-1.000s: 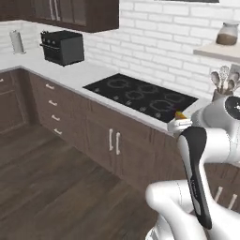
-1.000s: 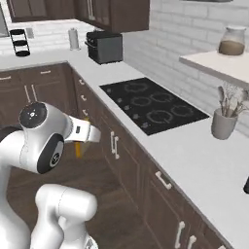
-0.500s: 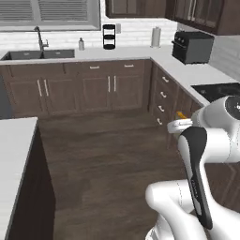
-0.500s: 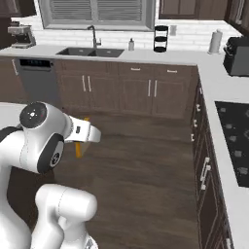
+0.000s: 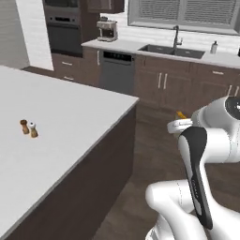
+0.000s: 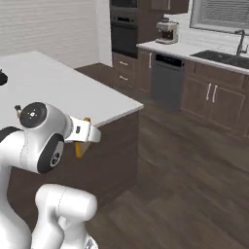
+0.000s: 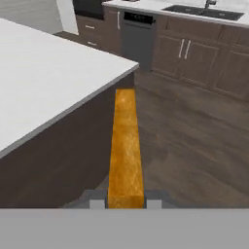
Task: Start the toaster. Once the lever pops up, take the bread to the plate on the dining counter.
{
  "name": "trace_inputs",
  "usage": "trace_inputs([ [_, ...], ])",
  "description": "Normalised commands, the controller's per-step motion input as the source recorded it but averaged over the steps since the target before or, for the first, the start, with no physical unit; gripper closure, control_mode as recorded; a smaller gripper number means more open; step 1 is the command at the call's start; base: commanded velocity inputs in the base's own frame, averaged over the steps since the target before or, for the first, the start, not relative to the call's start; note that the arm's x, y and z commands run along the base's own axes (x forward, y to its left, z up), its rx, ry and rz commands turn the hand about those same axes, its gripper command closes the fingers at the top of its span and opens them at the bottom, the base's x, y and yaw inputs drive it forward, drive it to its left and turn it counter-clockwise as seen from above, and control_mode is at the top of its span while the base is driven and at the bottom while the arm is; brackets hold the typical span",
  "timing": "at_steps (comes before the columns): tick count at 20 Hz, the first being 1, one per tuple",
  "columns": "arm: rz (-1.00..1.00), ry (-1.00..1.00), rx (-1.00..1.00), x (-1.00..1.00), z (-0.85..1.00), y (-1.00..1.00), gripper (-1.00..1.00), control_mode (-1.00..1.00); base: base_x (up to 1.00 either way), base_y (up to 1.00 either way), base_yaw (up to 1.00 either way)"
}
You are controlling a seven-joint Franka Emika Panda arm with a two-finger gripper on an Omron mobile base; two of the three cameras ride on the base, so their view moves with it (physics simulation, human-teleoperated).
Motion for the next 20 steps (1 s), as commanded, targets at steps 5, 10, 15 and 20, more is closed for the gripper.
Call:
trace_inputs([
  [5, 0.00, 0.00, 0.00, 0.00, 0.00, 0.00, 1.00, 1.00, -0.12, 0.00, 1.00],
  [10, 0.00, 0.00, 0.00, 0.00, 0.00, 0.00, 1.00, 1.00, -0.13, 0.00, 1.00],
  [15, 0.00, 0.00, 0.00, 0.00, 0.00, 0.00, 1.00, 1.00, -0.01, 0.35, 0.55],
  [20, 0.00, 0.00, 0.00, 0.00, 0.00, 0.00, 1.00, 1.00, 0.01, 1.00, 0.04],
])
